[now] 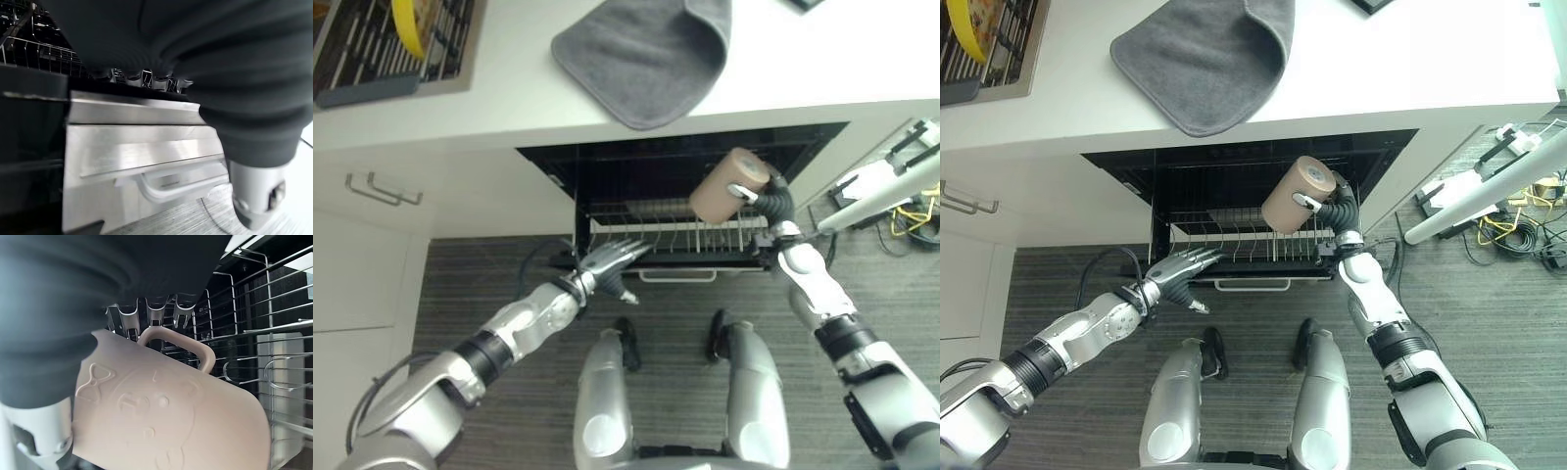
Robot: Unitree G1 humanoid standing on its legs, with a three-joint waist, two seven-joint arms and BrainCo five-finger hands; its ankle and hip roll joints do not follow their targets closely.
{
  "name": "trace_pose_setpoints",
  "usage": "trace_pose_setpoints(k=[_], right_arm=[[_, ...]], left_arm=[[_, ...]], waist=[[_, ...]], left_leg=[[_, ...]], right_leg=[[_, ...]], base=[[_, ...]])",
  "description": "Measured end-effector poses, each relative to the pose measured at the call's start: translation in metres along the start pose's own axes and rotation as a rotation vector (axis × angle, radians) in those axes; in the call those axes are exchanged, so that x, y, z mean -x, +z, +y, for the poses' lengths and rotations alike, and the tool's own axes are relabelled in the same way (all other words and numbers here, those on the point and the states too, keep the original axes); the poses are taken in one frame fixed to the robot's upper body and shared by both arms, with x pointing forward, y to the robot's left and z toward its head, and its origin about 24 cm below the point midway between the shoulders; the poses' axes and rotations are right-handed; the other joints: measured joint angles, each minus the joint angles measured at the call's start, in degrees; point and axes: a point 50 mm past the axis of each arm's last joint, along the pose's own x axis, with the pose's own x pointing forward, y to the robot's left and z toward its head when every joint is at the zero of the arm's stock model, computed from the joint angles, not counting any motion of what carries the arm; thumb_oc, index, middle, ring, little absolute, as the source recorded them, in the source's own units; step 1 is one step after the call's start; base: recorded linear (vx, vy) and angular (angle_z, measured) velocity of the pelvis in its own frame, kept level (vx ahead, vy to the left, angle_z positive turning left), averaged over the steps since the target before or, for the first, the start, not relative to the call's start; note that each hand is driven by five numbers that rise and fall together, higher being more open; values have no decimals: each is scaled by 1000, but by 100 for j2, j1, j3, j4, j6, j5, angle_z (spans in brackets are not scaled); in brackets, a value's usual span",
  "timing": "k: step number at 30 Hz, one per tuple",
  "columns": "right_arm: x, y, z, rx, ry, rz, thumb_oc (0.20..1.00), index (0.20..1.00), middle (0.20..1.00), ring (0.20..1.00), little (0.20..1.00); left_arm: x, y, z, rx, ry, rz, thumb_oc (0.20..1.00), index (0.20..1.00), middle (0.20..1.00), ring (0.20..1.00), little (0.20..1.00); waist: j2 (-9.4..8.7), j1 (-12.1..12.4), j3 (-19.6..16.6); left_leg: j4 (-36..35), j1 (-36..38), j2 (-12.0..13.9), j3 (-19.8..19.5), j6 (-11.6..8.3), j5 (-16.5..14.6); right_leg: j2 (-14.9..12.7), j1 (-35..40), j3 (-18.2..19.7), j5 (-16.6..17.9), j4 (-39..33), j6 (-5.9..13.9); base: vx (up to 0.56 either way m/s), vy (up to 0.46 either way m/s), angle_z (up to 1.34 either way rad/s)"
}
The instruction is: Place the dishes in the dishwasher.
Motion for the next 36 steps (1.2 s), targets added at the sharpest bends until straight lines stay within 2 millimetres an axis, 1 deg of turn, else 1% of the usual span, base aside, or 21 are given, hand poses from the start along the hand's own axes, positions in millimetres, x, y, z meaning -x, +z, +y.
trace_pose_setpoints(k=[2, 5, 8, 10, 11, 12, 14, 15, 16, 23, 26, 30, 33, 36], right_arm=[[-7, 11, 0, 45, 7, -30, 200, 200, 200, 200, 200], [-16, 20, -2, 94, 1, -48, 200, 200, 200, 200, 200], [-16, 11, -8, 119, -20, 2, 200, 200, 200, 200, 200], [-17, -4, -21, 136, -102, 97, 200, 200, 200, 200, 200], [-18, -7, -25, 142, -126, 117, 200, 200, 200, 200, 200], [-18, -9, -27, 146, -141, 129, 200, 200, 200, 200, 200], [-21, -6, -31, 103, -189, 136, 200, 200, 200, 200, 200], [-25, -6, -37, 72, -229, 169, 200, 200, 200, 200, 200], [-29, -4, -38, 73, -241, 194, 200, 200, 200, 200, 200], [-32, -4, -43, 99, -293, 236, 200, 200, 200, 200, 200], [-37, 1, -44, 132, -302, 233, 200, 200, 200, 200, 200], [-43, 10, -47, 183, -341, 223, 200, 200, 200, 200, 200], [-45, 14, -55, 212, -369, 222, 200, 200, 200, 200, 200], [-45, 17, -61, 222, -383, 220, 200, 200, 200, 200, 200]], left_arm=[[0, -1, 3, -18, -6, -6, 1000, 1000, 1000, 1000, 1000], [2, -6, 7, -42, -26, -2, 1000, 1000, 1000, 1000, 1000], [3, -8, 11, -53, -30, -8, 1000, 1000, 1000, 1000, 1000], [2, -4, 12, -54, -40, -27, 1000, 1000, 1000, 1000, 1000], [2, -3, 13, -56, -39, -35, 1000, 1000, 1000, 1000, 1000], [1, -2, 14, -59, -37, -40, 1000, 1000, 1000, 1000, 1000], [-3, -1, 23, -77, -20, -53, 1000, 1000, 1000, 1000, 1000], [-6, -2, 29, -92, -11, -57, 1000, 1000, 1000, 1000, 1000], [-7, -2, 32, -104, -13, -60, 1000, 1000, 1000, 1000, 1000], [-7, 2, 27, -109, -37, -81, 1000, 1000, 1000, 1000, 1000], [-7, 4, 23, -111, -49, -91, 1000, 1000, 1000, 1000, 1000], [-7, 4, 23, -111, -25, -95, 1000, 1000, 1000, 1000, 1000], [-7, 6, 22, -111, -17, -104, 1000, 1000, 1000, 1000, 1000], [-7, 8, 21, -111, -11, -112, 1000, 1000, 1000, 1000, 1000]], waist=[[10, 11, 5], [15, 54, 8], [51, 94, 27], [136, 144, 79], [163, 158, 97], [170, 158, 104], [173, 159, 152], [181, 169, 155], [181, 170, 155], [184, 224, 155], [192, 231, 156], [196, 236, 157], [249, 264, 173], [294, 292, 180]], left_leg=[[14, -48, -29, -6, 26, -13], [-13, -62, -56, 1, 44, -12], [-111, -68, -108, -4, 88, 21], [-217, -83, -185, 0, 134, 74], [-233, -97, -192, -3, 147, 82], [-251, -112, -205, -2, 161, 91], [-255, -140, -246, -3, 179, 93], [-259, -130, -251, -3, 192, 87], [-275, -125, -257, 1, 215, 92], [-341, -52, -305, 30, 297, 115], [-415, -65, -326, 54, 332, 152], [-495, -137, -348, 77, 355, 205], [-516, -139, -355, 93, 356, 206], [-515, -137, -366, 99, 358, 207]], right_leg=[[-21, -10, -5, 26, -53, 40], [-37, 6, -1, 87, -142, 78], [-56, 32, -26, 166, -264, 107], [-102, 42, -46, 253, -404, 145], [-100, 48, -53, 284, -450, 156], [-111, 45, -57, 306, -484, 170], [-123, 63, -66, 365, -561, 202], [-122, 113, -80, 416, -619, 221], [-121, 136, -77, 462, -685, 232], [-139, 225, -50, 559, -864, 270], [-137, 224, -46, 600, -989, 217], [-127, 183, -58, 718, -1150, 263], [-124, 186, -58, 779, -1167, 327], [-127, 183, -58, 791, -1186, 329]], base=[[13, 11, 8], [0, 0, 0], [-22, -3, 4], [-35, 6, 8], [-40, 10, 6], [-25, 10, 5], [-19, 13, 6], [0, 0, 0], [5, 33, 1], [1, 0, 0], [0, 0, 0], [-3, -2, -1], [0, 0, 0], [0, 0, 0]])
